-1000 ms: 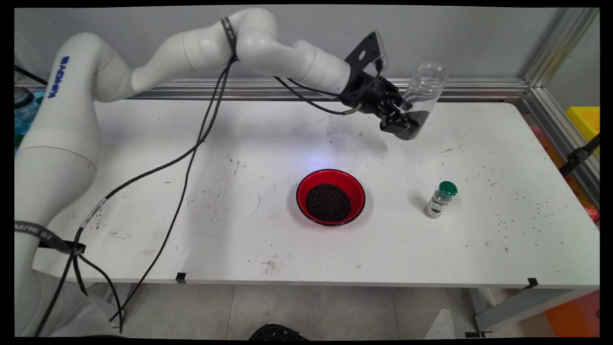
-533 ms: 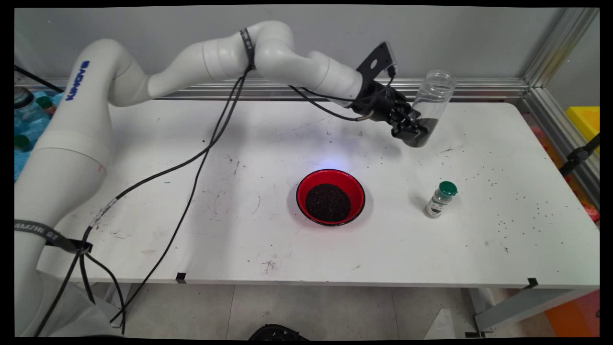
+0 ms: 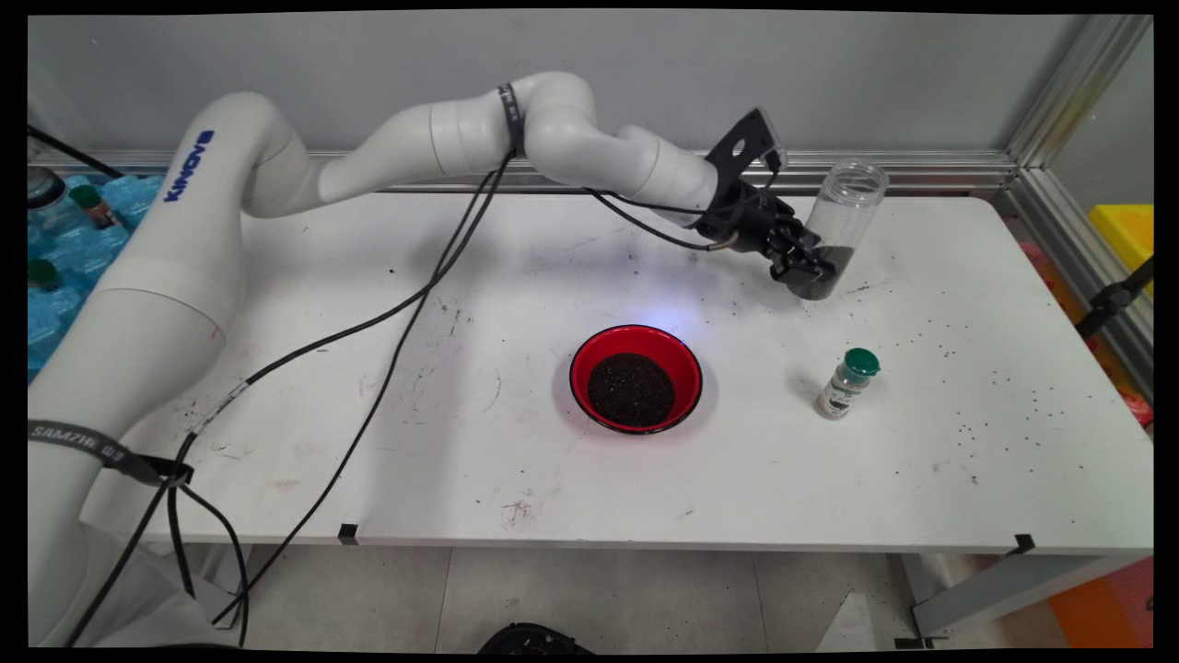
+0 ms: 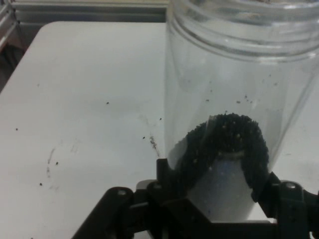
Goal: Place the picked object on the table
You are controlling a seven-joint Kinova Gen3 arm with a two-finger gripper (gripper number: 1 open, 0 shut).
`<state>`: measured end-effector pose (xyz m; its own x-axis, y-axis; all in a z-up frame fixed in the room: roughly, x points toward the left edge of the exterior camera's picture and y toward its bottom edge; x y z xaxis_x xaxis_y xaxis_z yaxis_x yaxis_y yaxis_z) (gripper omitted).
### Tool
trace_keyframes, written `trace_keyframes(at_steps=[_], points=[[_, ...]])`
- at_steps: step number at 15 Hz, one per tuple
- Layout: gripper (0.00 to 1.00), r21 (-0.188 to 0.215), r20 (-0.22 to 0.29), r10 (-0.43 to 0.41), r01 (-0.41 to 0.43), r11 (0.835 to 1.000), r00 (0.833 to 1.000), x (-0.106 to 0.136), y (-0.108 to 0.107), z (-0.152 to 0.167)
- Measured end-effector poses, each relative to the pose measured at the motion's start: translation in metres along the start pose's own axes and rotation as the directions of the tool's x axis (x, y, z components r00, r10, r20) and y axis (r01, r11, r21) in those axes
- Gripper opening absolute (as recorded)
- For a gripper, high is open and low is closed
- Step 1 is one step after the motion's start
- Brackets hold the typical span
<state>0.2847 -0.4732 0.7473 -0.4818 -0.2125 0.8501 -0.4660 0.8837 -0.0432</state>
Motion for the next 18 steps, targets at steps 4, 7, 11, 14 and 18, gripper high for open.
trace_keyframes(at_steps=[4, 7, 11, 14, 18], points=[[0.0, -0.001, 0.01, -0.007, 0.007, 1.0, 1.0, -0.007, -0.002, 0.016], [0.0, 0.0, 0.022, 0.002, -0.002, 1.0, 1.0, -0.013, -0.003, 0.026], [0.0, -0.004, 0.036, 0.02, -0.019, 1.0, 0.999, -0.02, -0.003, 0.034], [0.0, -0.009, 0.042, 0.03, -0.029, 1.0, 0.999, -0.024, -0.002, 0.036], [1.0, -0.016, 0.04, 0.028, -0.028, 0.999, 0.999, -0.026, -0.001, 0.037]])
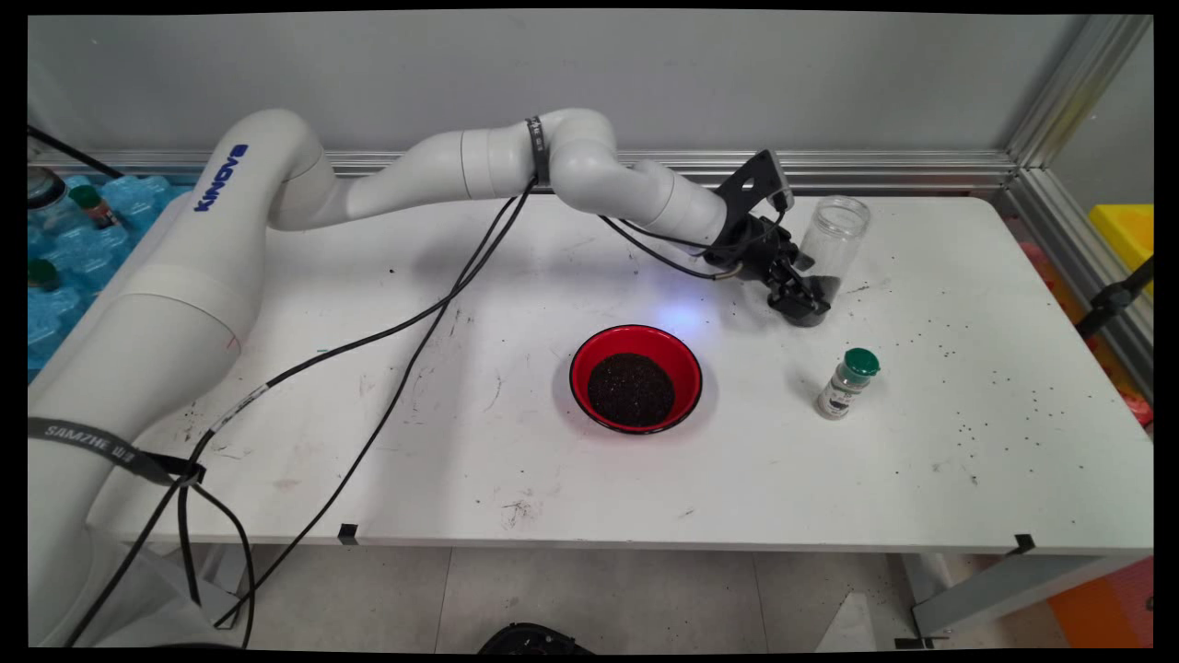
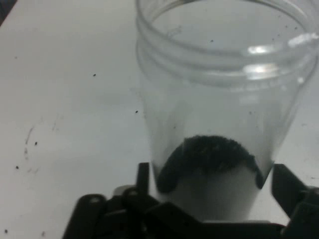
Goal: Place the picked object on the table
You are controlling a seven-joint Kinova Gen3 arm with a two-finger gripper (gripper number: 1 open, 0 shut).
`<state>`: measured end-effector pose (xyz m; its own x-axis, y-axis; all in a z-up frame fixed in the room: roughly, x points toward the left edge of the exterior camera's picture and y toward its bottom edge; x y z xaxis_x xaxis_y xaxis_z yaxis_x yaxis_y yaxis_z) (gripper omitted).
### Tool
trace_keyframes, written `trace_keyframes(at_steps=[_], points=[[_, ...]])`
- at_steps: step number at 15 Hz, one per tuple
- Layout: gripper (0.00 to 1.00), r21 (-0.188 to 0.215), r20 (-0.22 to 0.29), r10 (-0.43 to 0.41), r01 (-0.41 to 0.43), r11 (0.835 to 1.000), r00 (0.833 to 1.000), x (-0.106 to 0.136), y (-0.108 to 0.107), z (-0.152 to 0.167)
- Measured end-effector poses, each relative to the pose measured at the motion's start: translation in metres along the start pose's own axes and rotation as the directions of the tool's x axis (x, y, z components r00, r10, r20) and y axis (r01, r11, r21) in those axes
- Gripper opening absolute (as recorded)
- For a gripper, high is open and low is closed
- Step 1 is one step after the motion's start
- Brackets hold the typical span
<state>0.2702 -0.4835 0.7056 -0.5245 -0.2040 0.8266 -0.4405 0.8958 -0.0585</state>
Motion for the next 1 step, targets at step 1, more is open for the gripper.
trace_keyframes(at_steps=[1], points=[[1.0, -0.002, 0.001, 0.001, -0.001, 1.0, 1.0, -0.0007, 0.0004, -0.0004]])
